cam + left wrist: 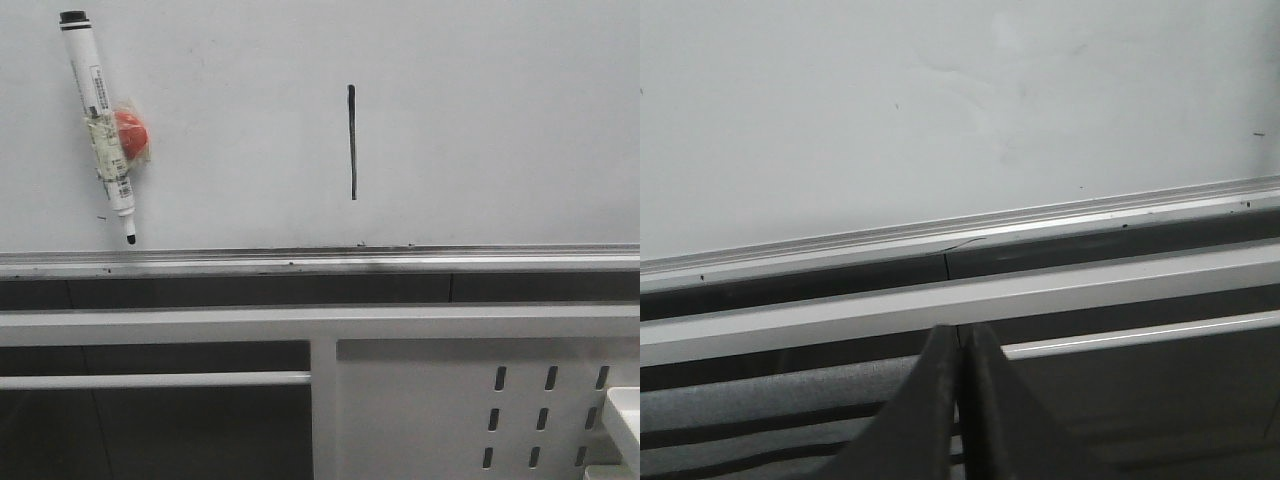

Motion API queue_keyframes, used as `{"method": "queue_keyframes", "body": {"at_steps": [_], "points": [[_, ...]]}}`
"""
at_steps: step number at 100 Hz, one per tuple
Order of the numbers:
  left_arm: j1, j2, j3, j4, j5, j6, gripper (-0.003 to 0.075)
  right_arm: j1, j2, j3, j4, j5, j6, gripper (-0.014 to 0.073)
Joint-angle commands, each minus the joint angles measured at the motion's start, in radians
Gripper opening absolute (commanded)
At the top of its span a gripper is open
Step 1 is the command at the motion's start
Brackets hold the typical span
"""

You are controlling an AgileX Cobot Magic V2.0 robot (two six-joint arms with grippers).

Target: Write number 1 on whiteboard

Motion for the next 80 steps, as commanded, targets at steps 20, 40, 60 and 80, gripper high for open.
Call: {"method": "queue_keyframes", "body": {"at_steps": [20,40,60,80], "points": [[0.002,-0.022,0.035,-0.003,-0.054,0.002,-0.002,-0.317,-0.037,0.012,-0.016,0.167,0.035,-0.0059],[0.002,-0.022,0.035,-0.005,-0.054,0.002,-0.002,-0.485,-0.037,0.012,-0.004,0.255,0.035,-0.0059],[0.002,-0.022,0.035,-0.005,-0.054,0.002,-0.002,-0.518,-0.037,0.012,-0.004,0.293,0.035,-0.0059],[0.002,-0.022,0.035,-0.005,-0.054,0.002,-0.002,-0.574,-0.037,0.012,-0.004,0.293,0.035,-0.0059]]}}
